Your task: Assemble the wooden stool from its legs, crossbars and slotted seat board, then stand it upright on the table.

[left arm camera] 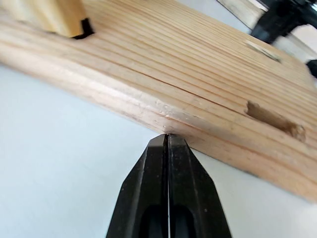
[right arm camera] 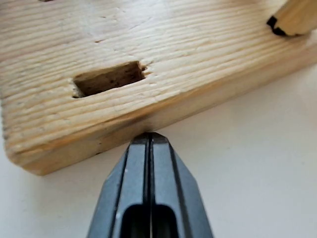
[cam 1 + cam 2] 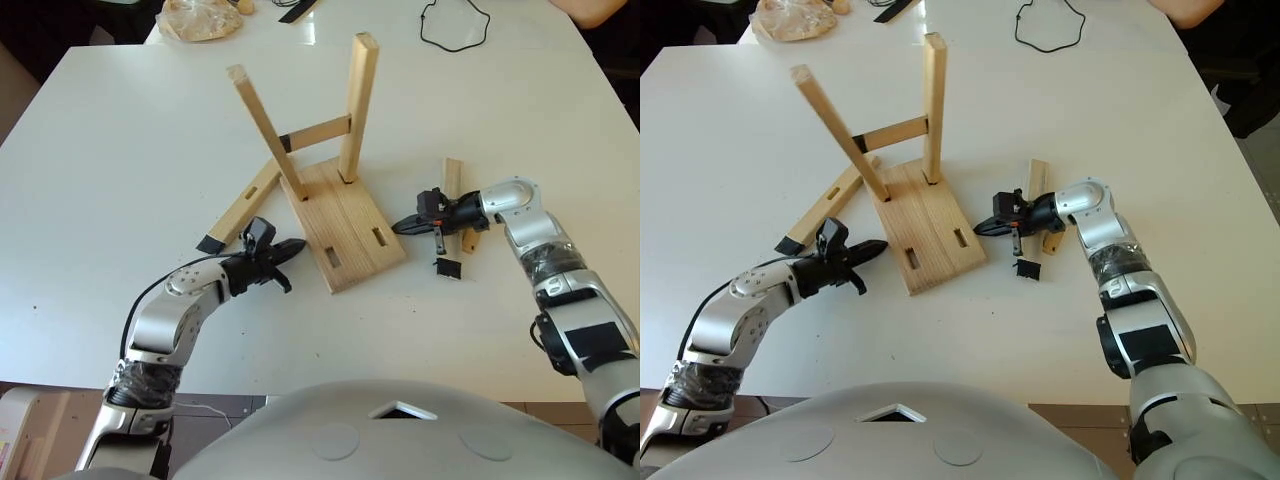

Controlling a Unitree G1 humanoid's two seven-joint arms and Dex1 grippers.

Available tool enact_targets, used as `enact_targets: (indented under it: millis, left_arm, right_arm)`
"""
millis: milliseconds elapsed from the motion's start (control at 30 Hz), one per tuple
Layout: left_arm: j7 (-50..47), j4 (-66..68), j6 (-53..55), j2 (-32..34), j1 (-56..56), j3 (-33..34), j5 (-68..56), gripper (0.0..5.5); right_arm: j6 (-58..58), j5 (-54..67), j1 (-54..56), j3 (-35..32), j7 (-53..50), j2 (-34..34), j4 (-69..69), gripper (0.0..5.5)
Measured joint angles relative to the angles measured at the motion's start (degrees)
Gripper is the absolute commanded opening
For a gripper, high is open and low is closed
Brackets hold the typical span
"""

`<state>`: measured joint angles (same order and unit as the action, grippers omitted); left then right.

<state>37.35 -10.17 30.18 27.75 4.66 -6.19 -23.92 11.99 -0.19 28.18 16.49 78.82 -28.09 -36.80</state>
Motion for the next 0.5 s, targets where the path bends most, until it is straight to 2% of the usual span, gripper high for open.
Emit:
enact_targets:
  millis: [167, 300, 500]
  left_arm:
    - [-0.97, 6.99, -2.37, -3.32, -5.84, -0.18, 2.74, 0.00]
    - [-1.41, 10.74, -2.79, -4.80, -8.67, 0.87, 3.24, 0.00]
    - [-1.49, 10.49, -2.25, -5.78, -8.45, 3.59, 2.51, 0.00]
  right_arm:
    - [-5.87, 1.54, -6.53, -1.49, -5.63, 0.41, 9.15, 0.04]
    - [-8.81, 2.01, -8.38, -2.67, -11.20, 2.51, 11.40, 0.04]
    - [-11.34, 3.16, -10.66, -4.74, -15.99, 3.04, 16.30, 0.04]
